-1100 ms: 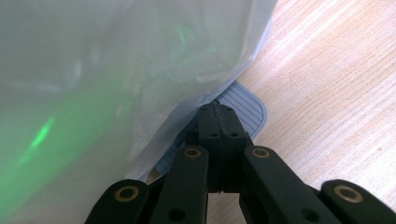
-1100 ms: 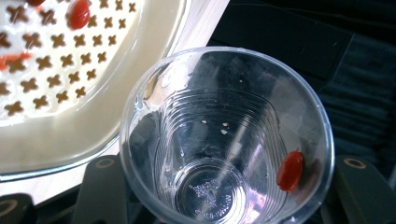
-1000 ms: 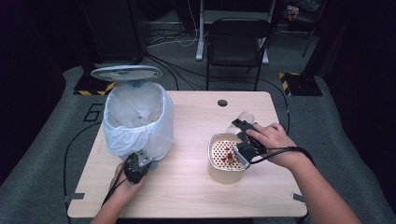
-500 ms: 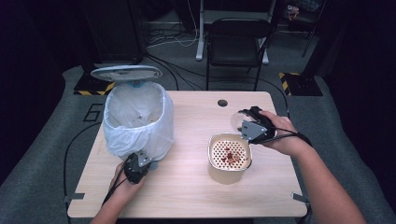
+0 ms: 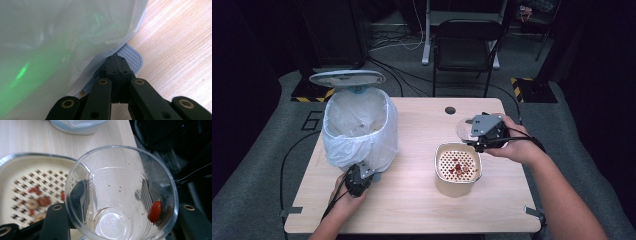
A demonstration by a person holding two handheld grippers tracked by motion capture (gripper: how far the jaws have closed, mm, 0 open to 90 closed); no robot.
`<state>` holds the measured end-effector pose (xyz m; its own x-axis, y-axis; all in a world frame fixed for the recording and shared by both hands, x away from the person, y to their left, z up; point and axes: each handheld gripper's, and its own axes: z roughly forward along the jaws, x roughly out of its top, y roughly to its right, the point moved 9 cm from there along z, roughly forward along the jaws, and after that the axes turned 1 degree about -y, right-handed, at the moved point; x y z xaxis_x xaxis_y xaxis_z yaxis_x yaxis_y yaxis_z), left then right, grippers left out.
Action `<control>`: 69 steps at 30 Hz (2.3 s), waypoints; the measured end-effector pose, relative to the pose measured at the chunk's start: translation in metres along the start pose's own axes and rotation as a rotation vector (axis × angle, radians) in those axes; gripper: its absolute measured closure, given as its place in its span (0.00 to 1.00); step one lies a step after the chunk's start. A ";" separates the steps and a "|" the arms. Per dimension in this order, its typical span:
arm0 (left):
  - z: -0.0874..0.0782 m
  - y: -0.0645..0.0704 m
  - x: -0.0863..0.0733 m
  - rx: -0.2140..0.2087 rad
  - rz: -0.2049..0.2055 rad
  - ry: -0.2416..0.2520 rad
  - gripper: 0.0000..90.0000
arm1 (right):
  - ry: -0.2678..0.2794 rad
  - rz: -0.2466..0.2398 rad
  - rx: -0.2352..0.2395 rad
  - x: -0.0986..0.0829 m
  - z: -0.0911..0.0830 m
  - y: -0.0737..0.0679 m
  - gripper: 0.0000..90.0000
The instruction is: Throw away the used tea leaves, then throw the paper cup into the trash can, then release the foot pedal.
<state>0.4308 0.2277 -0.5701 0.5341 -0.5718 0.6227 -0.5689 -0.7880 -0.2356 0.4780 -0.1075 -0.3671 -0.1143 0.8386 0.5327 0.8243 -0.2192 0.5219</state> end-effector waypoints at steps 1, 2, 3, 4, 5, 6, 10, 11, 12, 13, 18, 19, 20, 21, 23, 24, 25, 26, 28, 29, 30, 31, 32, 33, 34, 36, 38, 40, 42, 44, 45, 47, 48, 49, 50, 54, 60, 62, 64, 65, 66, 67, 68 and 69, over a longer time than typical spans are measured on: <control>0.000 0.000 0.000 0.000 0.000 0.000 1.00 | 0.000 0.000 0.000 0.000 0.000 0.000 0.45; 0.000 0.000 0.000 -0.002 -0.002 -0.003 1.00 | -0.009 0.024 0.012 0.003 -0.002 0.000 0.45; 0.000 0.000 0.000 -0.005 -0.005 0.008 1.00 | -0.006 0.081 0.053 0.012 -0.008 -0.002 0.45; 0.000 0.000 0.000 -0.006 -0.004 0.007 1.00 | -0.005 0.101 0.071 0.017 -0.011 -0.003 0.45; 0.000 0.000 0.000 -0.004 -0.001 0.005 1.00 | -0.003 0.114 0.079 0.021 -0.013 -0.003 0.45; 0.000 0.000 0.000 -0.004 -0.001 0.005 1.00 | -0.003 0.133 0.089 0.026 -0.016 -0.003 0.46; 0.000 0.000 0.000 -0.007 -0.005 0.007 1.00 | 0.011 0.201 0.148 0.049 -0.024 -0.007 0.46; 0.000 0.000 0.000 -0.008 -0.007 0.008 1.00 | 0.022 0.219 0.165 0.056 -0.024 -0.008 0.46; 0.000 0.000 0.000 -0.006 -0.004 0.001 1.00 | 0.023 0.221 0.178 0.062 -0.025 -0.010 0.46; 0.000 0.000 0.000 -0.007 -0.004 0.004 1.00 | 0.029 0.229 0.190 0.066 -0.024 -0.010 0.46; 0.000 -0.001 0.000 0.001 -0.008 0.000 1.00 | 0.071 0.257 0.223 0.098 -0.015 -0.011 0.46; 0.000 -0.001 0.000 0.001 -0.007 -0.002 1.00 | 0.072 0.275 0.230 0.104 -0.013 -0.011 0.46; 0.000 0.000 0.000 -0.011 -0.007 -0.004 1.00 | 0.079 0.270 0.238 0.110 -0.011 -0.011 0.46; 0.000 -0.001 0.000 -0.003 -0.011 -0.004 1.00 | 0.085 0.267 0.237 0.116 -0.008 -0.011 0.46; 0.000 -0.001 0.000 -0.008 -0.009 -0.008 1.00 | 0.093 0.267 0.241 0.123 -0.006 -0.011 0.46; 0.001 0.000 0.001 -0.014 -0.031 0.003 1.00 | 0.098 0.264 0.254 0.132 -0.003 -0.012 0.46; 0.001 0.000 0.000 -0.013 -0.032 0.002 1.00 | 0.115 0.263 0.264 0.142 0.001 -0.012 0.46; 0.001 0.000 0.000 -0.012 -0.035 0.000 1.00 | 0.130 0.268 0.280 0.150 0.004 -0.011 0.46; 0.000 -0.001 -0.001 -0.014 -0.021 -0.005 1.00 | 0.160 0.294 0.300 0.171 0.015 -0.009 0.46; 0.000 -0.001 -0.001 -0.013 -0.023 -0.004 1.00 | 0.164 0.289 0.299 0.175 0.018 -0.008 0.46; 0.000 -0.001 -0.001 -0.014 -0.025 -0.004 1.00 | 0.168 0.291 0.299 0.182 0.023 -0.007 0.46; 0.000 0.000 0.000 -0.014 -0.040 0.002 1.00 | 0.176 0.297 0.298 0.187 0.027 -0.006 0.46; 0.001 0.001 0.000 -0.008 -0.061 0.012 1.00 | 0.185 0.294 0.300 0.194 0.033 -0.005 0.46; 0.001 0.001 0.000 -0.013 -0.063 0.009 1.00 | 0.192 0.298 0.303 0.199 0.036 -0.005 0.46; 0.001 0.001 0.000 -0.015 -0.066 0.012 1.00 | 0.200 0.299 0.307 0.206 0.041 -0.005 0.46; 0.001 0.001 0.001 -0.015 -0.070 0.016 1.00 | 0.190 0.286 0.298 0.214 0.050 -0.006 0.46; 0.001 0.001 0.000 -0.012 -0.068 0.012 1.00 | 0.183 0.288 0.312 0.223 0.058 -0.008 0.46; 0.000 0.000 -0.001 -0.021 -0.037 -0.004 1.00 | 0.187 0.282 0.309 0.229 0.064 -0.007 0.46; -0.001 -0.001 -0.001 -0.018 -0.024 -0.010 1.00 | 0.193 0.298 0.311 0.235 0.068 -0.007 0.46; -0.001 0.000 -0.001 -0.019 -0.028 -0.008 1.00 | 0.212 0.312 0.310 0.242 0.071 -0.005 0.45; -0.001 0.000 -0.001 -0.019 -0.029 -0.008 1.00 | 0.217 0.319 0.311 0.243 0.072 -0.004 0.45; -0.001 0.000 -0.001 -0.018 -0.030 -0.008 1.00 | 0.233 0.334 0.293 0.248 0.075 -0.001 0.45; -0.001 0.000 -0.001 -0.018 -0.029 -0.008 1.00 | 0.239 0.340 0.285 0.250 0.077 0.000 0.45; -0.001 0.000 -0.001 -0.018 -0.029 -0.007 1.00 | 0.238 0.345 0.279 0.250 0.078 0.001 0.45; -0.001 0.000 -0.001 -0.017 -0.028 -0.010 1.00 | 0.238 0.349 0.267 0.252 0.081 0.003 0.45; -0.001 0.000 -0.001 -0.019 -0.030 -0.007 1.00 | 0.238 0.362 0.255 0.257 0.089 0.003 0.45; -0.001 -0.001 -0.001 -0.027 -0.029 -0.012 1.00 | 0.235 0.387 0.238 0.272 0.106 0.000 0.44; -0.001 -0.001 -0.001 -0.035 -0.026 -0.015 1.00 | 0.231 0.402 0.233 0.276 0.111 -0.002 0.44; -0.001 0.000 -0.001 -0.038 -0.032 -0.020 1.00 | 0.227 0.422 0.233 0.279 0.119 -0.004 0.44; -0.001 0.000 -0.001 -0.036 -0.039 -0.017 1.00 | 0.226 0.427 0.233 0.280 0.121 -0.005 0.43; -0.001 0.000 -0.001 -0.035 -0.039 -0.018 1.00 | 0.224 0.439 0.235 0.281 0.125 -0.006 0.41; -0.001 0.000 -0.001 -0.036 -0.038 -0.018 1.00 | 0.226 0.453 0.227 0.282 0.129 -0.007 0.37; -0.001 -0.001 -0.001 -0.027 -0.038 -0.010 1.00 | 0.226 0.472 0.214 0.282 0.134 -0.008 0.33; -0.001 -0.001 -0.001 -0.043 -0.038 -0.020 1.00 | 0.224 0.479 0.203 0.283 0.137 -0.009 0.29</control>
<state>0.4301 0.2298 -0.5695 0.5683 -0.5461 0.6155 -0.5740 -0.7990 -0.1790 0.5147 0.2001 -0.3124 0.2021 0.5381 0.8183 0.9008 -0.4300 0.0603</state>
